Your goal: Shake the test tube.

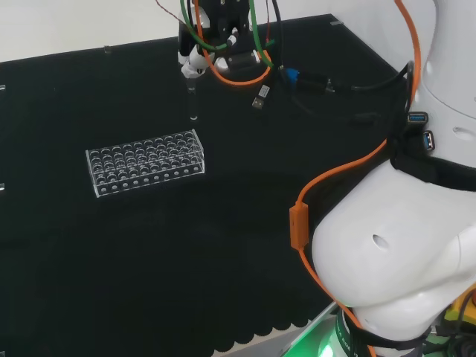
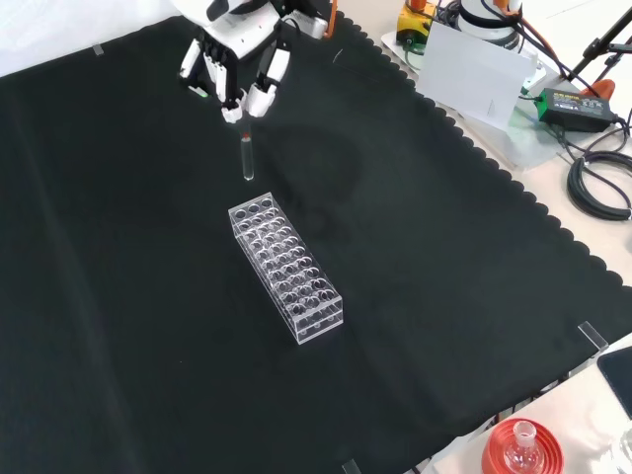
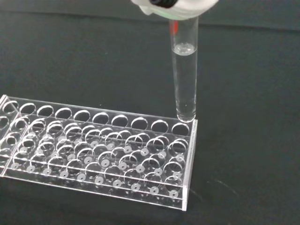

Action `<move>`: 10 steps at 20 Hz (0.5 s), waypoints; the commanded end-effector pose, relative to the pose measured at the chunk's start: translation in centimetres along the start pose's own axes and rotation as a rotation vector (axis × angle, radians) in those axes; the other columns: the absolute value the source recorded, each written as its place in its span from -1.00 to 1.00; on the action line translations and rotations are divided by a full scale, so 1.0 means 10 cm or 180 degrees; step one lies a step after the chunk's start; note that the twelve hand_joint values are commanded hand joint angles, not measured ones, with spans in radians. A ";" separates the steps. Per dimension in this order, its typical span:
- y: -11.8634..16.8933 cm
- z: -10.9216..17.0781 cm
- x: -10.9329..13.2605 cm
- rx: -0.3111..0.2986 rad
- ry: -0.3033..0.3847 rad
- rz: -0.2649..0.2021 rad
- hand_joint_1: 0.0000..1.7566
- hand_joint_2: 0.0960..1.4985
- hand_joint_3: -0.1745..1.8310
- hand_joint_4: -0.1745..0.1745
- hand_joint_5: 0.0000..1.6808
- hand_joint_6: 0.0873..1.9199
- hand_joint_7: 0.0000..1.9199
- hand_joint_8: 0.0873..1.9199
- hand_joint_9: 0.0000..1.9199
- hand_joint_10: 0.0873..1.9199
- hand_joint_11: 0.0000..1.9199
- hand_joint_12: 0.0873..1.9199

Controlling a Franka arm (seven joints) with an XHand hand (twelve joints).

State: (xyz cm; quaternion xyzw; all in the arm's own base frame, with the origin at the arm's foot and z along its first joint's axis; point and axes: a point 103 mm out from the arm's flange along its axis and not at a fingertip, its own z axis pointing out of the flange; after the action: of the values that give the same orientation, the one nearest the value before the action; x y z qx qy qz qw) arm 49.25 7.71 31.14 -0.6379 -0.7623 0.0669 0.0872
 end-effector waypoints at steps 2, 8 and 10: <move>-0.21 -0.44 0.05 -0.0158 0.0010 -0.0048 0.62 0.32 -1.00 -1.00 0.59 -0.79 0.58 -0.67 0.45 -0.96 -0.49 0.40; -0.28 -0.55 0.08 -0.0216 0.0100 -0.0003 0.62 0.32 -1.00 -1.00 0.60 -0.79 0.58 -0.67 0.45 -0.96 -0.49 0.40; -0.26 -0.57 0.15 -0.0226 0.0137 -0.0028 0.62 0.32 -1.00 -1.00 0.60 -0.80 0.58 -0.67 0.45 -0.96 -0.49 0.40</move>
State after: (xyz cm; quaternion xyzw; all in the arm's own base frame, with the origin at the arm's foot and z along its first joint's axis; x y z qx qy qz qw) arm 48.09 8.16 36.17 -0.6366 -0.7668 0.0389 0.0726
